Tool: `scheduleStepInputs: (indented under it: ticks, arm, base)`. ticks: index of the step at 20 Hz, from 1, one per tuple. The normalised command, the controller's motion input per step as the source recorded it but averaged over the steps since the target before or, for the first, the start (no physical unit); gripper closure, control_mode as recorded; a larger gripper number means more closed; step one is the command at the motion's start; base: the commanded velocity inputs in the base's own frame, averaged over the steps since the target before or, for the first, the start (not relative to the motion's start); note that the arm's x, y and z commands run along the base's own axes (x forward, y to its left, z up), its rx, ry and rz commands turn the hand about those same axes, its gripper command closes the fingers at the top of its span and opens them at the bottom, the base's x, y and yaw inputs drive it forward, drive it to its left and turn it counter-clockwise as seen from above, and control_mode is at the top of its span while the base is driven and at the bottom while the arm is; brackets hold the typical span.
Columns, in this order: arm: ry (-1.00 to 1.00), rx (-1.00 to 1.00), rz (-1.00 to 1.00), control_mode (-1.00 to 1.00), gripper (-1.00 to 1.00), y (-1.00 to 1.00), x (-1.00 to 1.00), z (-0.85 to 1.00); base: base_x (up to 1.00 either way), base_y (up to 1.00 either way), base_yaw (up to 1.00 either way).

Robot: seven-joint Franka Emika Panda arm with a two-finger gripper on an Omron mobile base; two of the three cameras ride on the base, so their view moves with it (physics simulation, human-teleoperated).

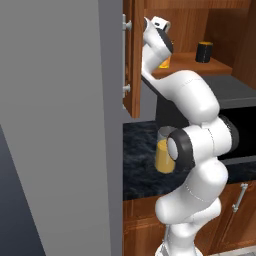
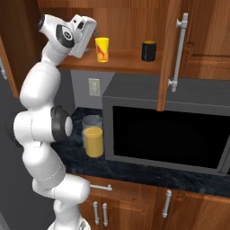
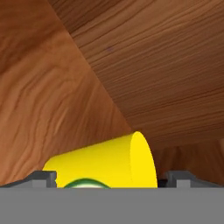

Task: There is a tray on the dining counter. Grab the cup, mug, and pitcher and place them on the tray. The pitcher may be placed next to the tray if it cannot fit the tray.

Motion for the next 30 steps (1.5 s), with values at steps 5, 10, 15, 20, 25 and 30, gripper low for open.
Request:
scheduleStepInputs:
  ticks: [5,10,15,20,25,30]
  arm:
    - [0.00,-0.07,0.00,-1.00,-1.00,-0.08,0.12,0.00]
    - [0.03,-0.04,0.00,-1.00,-1.00,-0.08,0.18,0.00]
    - [0.06,-0.02,0.00,-1.00,-1.00,-0.07,0.18,0.00]
    - [0.06,-0.01,0.00,-1.00,-1.00,-0.10,0.10,0.00]
    - [0.02,-0.02,-0.05,-1.00,-1.00,-0.08,0.00,0.00]
    - [0.03,-0.01,-0.08,-1.00,-1.00,-0.01,0.00,0.00]
  base:
    - [0.00,0.00,0.00]
    - [0.00,0.00,0.00]
    - [0.00,0.00,0.00]
    - [0.00,0.00,0.00]
    - [0.00,0.00,0.00]
    - [0.00,0.00,0.00]
